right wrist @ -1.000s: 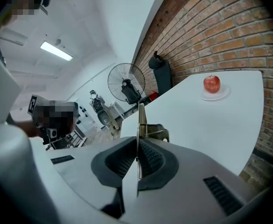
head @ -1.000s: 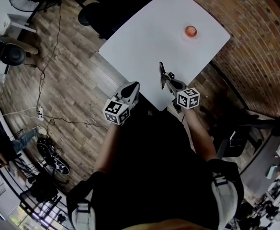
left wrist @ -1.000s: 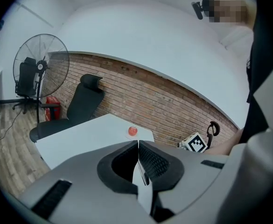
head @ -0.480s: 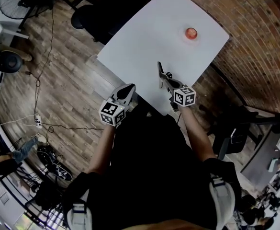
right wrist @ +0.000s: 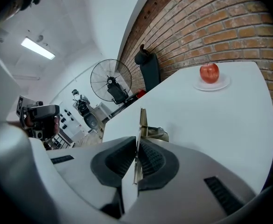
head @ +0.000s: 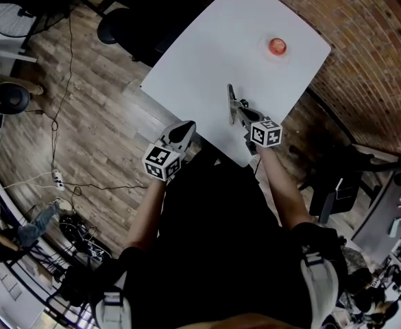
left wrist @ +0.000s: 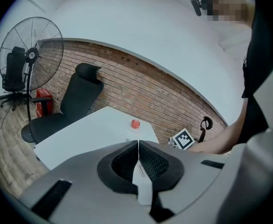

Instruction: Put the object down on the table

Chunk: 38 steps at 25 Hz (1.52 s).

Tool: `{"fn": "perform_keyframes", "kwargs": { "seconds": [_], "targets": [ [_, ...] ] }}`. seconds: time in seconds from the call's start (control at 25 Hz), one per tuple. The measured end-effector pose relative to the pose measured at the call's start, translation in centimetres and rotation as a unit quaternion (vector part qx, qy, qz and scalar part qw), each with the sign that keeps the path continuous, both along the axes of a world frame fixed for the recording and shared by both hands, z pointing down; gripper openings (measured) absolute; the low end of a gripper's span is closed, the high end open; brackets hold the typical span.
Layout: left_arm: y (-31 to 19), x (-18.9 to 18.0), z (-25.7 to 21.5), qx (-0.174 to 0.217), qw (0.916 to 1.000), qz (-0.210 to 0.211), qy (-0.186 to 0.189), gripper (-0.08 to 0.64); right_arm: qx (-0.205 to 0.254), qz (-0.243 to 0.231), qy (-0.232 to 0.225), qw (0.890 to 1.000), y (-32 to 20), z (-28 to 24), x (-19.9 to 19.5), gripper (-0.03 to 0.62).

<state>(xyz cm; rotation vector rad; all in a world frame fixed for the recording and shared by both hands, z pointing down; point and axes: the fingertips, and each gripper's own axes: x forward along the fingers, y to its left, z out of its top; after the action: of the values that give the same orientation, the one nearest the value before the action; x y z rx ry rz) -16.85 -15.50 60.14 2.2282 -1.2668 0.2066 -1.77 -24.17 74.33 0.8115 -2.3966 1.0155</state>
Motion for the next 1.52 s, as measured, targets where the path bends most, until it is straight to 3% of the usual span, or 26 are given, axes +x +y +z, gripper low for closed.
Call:
{"fn": "perform_keyframes", "kwargs": {
  "seconds": [0.92,1.52],
  "targets": [
    [-2.5,-2.3,1.3,-0.011,0.9999,0.01,0.006,0.023,0.015,-0.011,0.044,0.999,-2.4,2.2,-2.5,0.025],
    [-3.5,-1.8,1.4,-0.009,0.9997,0.02,0.007,0.023,0.007,0.002,0.05,0.999,-3.2,3.3,-2.7,0.029]
  ]
}}
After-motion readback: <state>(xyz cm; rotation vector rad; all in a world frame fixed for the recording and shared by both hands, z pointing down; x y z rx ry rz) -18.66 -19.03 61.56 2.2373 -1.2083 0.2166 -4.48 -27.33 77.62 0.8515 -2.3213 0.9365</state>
